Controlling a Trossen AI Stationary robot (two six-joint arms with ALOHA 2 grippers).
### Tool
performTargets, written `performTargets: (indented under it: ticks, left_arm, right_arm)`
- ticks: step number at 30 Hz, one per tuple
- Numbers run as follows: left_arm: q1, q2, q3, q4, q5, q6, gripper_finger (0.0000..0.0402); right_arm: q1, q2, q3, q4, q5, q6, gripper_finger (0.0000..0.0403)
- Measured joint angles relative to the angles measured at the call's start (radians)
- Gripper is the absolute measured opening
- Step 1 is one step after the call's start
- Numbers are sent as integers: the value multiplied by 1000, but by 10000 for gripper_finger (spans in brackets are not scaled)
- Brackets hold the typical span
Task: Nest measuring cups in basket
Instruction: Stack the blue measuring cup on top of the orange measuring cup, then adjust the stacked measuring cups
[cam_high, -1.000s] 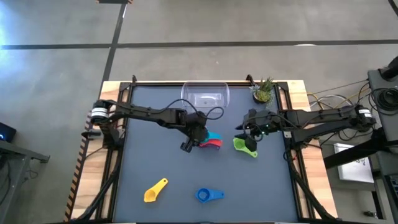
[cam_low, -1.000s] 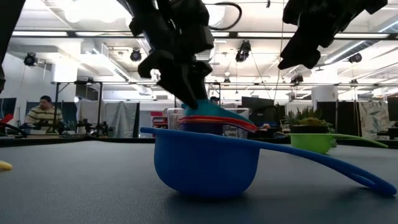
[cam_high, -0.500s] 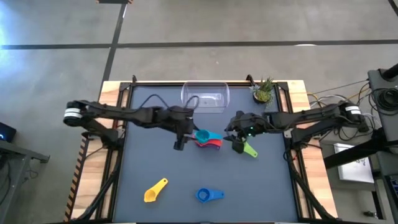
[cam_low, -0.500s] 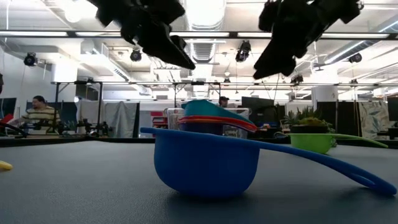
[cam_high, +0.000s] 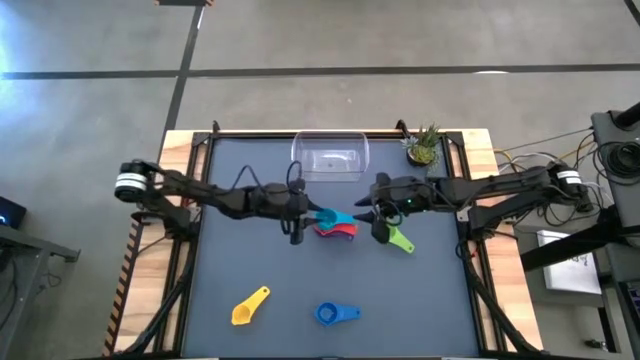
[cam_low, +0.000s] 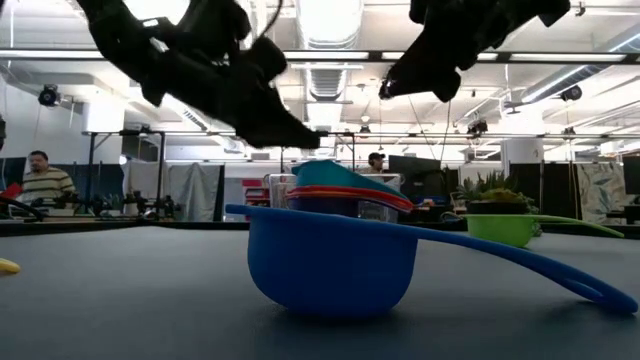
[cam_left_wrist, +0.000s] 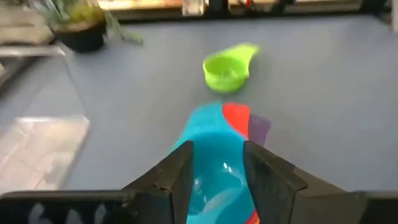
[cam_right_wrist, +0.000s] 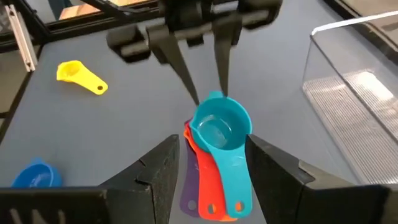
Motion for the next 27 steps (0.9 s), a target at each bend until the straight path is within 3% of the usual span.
performTargets:
  ticks: [10,19,27]
  left_arm:
    - [-34,126,42,-6,1,-19,100]
    - [-38,-53,-20,4,-18,-24,100]
    - [-42,-208,-185,182,-27,-66,100]
  right_arm:
    - [0,-5,-2,-6,4,3,155]
    - [-2,93,-6,-2,19,-34,180]
    - [-11,223,49,-48,18,-32,265]
